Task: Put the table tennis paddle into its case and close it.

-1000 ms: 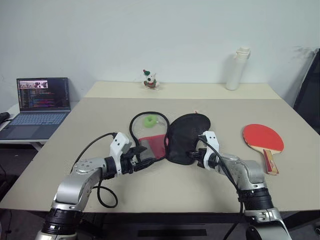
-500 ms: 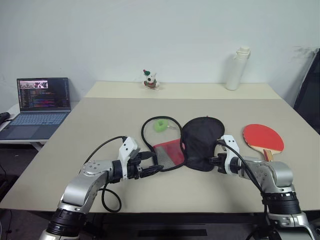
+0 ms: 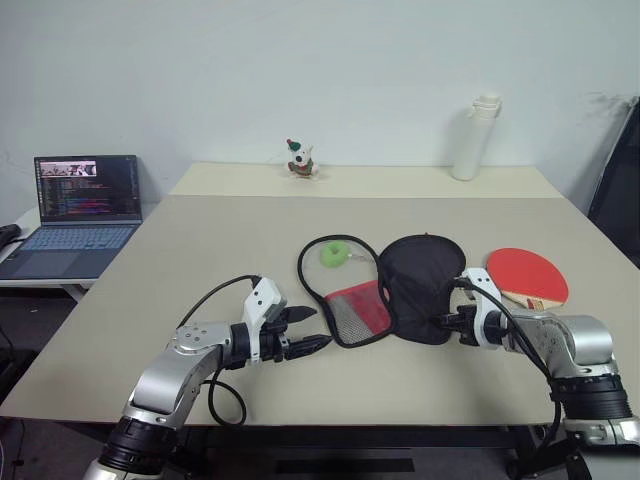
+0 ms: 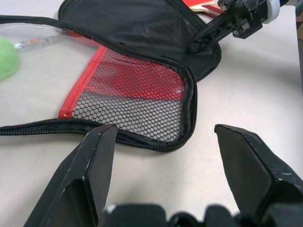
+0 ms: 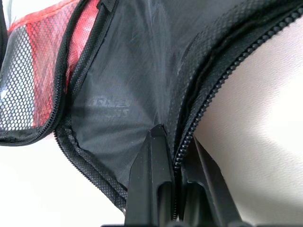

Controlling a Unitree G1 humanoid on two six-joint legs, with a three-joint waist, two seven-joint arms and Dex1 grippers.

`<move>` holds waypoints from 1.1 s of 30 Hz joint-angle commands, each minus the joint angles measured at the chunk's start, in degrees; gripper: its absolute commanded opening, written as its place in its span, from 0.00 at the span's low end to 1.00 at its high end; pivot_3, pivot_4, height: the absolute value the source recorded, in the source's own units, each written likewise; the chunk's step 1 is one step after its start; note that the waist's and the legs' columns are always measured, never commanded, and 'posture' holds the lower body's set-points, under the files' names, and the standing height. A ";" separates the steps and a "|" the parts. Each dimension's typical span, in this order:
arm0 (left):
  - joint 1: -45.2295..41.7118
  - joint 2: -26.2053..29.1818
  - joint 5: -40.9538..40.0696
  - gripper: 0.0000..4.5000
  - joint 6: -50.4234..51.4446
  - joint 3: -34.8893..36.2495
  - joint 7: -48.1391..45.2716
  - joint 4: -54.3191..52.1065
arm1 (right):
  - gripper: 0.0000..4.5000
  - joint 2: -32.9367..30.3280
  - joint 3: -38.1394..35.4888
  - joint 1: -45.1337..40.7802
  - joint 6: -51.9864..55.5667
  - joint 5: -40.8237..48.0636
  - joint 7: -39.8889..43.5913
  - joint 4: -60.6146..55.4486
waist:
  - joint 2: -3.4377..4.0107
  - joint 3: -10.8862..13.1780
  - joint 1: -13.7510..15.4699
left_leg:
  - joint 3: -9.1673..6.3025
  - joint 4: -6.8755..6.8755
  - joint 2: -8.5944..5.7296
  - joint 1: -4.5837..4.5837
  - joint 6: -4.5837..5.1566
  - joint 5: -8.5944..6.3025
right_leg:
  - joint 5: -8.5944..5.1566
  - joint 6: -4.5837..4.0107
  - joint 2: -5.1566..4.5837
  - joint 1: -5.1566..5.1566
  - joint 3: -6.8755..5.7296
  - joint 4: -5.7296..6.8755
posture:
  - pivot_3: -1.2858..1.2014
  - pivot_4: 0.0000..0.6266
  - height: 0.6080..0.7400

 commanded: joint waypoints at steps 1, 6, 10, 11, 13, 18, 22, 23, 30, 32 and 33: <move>-0.12 0.01 0.16 0.80 -1.54 0.05 -0.59 -0.28 | 0.05 -1.53 -0.99 -2.21 -2.07 -1.08 0.07 0.48 | 0.00 0.00 0.00 | 0.00 0.00 0.00 0.00 0.00 0.00 | 0.00 0.00 0.00 0.00 0.00 0.00 | 0.52 0.24 1.00; -0.09 -0.01 0.22 0.80 -1.89 -0.22 -0.81 -0.15 | 0.37 -2.10 -1.15 -2.79 -3.17 -1.98 0.12 1.23 | 0.00 0.00 0.01 | 0.00 0.00 0.00 0.00 0.00 0.00 | 0.00 0.00 0.00 0.00 0.00 0.00 | 0.52 0.24 1.00; -0.14 -0.16 0.35 0.80 -1.97 -0.53 -0.85 -0.28 | 0.68 -4.71 0.42 -1.94 -5.98 -3.81 1.09 -0.58 | 0.01 0.01 0.01 | -0.01 -0.01 0.01 -0.01 0.00 0.00 | 0.00 0.00 0.00 0.00 0.00 0.00 | 0.52 0.24 1.00; -0.13 -0.20 0.41 0.80 -1.99 -0.60 -0.87 -0.35 | 0.76 -6.21 1.29 -1.57 -8.04 -5.21 1.45 -1.07 | 0.01 0.01 0.01 | 0.01 -0.01 0.00 -0.01 0.00 0.00 | 0.00 0.00 0.00 0.00 0.00 0.00 | 0.52 0.24 1.00; -0.14 -0.29 0.41 0.80 -1.81 -0.66 -0.86 -0.68 | 0.90 -8.18 0.32 -1.34 -9.82 -5.89 1.80 -1.92 | 0.01 0.01 0.03 | 0.00 0.00 -0.01 -0.02 0.00 0.00 | 0.00 0.00 -0.01 0.00 0.00 -0.03 | 0.52 0.24 1.00; -0.48 -0.40 -0.13 0.80 -1.31 -0.60 -1.08 -1.48 | 0.99 -10.55 -7.32 0.23 -8.96 -4.11 1.05 -5.42 | 0.00 0.01 0.19 | 0.00 -0.01 0.01 -0.02 0.00 0.00 | 0.00 0.01 0.00 -0.01 0.00 -0.03 | 0.52 0.24 1.00; -1.47 -0.03 -0.51 0.80 -1.99 -0.96 -3.25 -1.92 | 0.99 -10.36 -12.59 3.82 -9.31 -5.55 -3.13 -7.22 | -0.01 0.01 0.26 | -0.01 -0.02 0.00 -0.03 0.00 0.00 | -0.01 0.01 0.00 0.00 -0.01 -0.05 | 0.52 0.24 1.00; -2.01 -0.05 -0.64 0.80 -2.10 -0.89 -3.70 -1.82 | 0.99 -10.10 -13.30 4.70 -9.84 -6.35 -4.54 -7.35 | -0.01 0.01 0.28 | 0.00 -0.01 0.00 -0.03 0.00 0.00 | -0.01 0.01 0.00 0.00 0.00 -0.05 | 0.52 0.24 1.00; -9.71 -0.91 -0.74 0.80 -3.50 -1.14 -6.47 0.06 | 0.99 -6.40 -17.12 6.72 -12.28 -11.33 -15.01 -3.20 | -0.01 0.01 0.21 | 0.04 0.02 0.00 -0.01 0.00 0.00 | 0.00 0.01 0.02 0.00 0.03 0.00 | 0.52 0.24 1.00; -11.56 -1.36 -0.56 0.80 -4.14 -1.45 -6.88 1.02 | 0.99 -5.85 -16.84 6.51 -13.20 -12.12 -15.97 -1.05 | -0.01 0.01 0.19 | 0.06 0.01 -0.01 -0.01 0.00 0.00 | 0.00 0.01 0.04 0.01 0.03 -0.03 | 0.52 0.24 1.00; -12.12 -1.54 -0.47 0.80 -4.41 -1.60 -7.07 1.41 | 0.99 -5.52 -16.79 6.14 -13.67 -12.44 -16.52 0.25 | -0.01 0.01 0.14 | 0.07 0.00 -0.01 -0.01 0.00 0.00 | 0.00 0.02 0.04 0.01 0.05 -0.03 | 0.52 0.24 1.00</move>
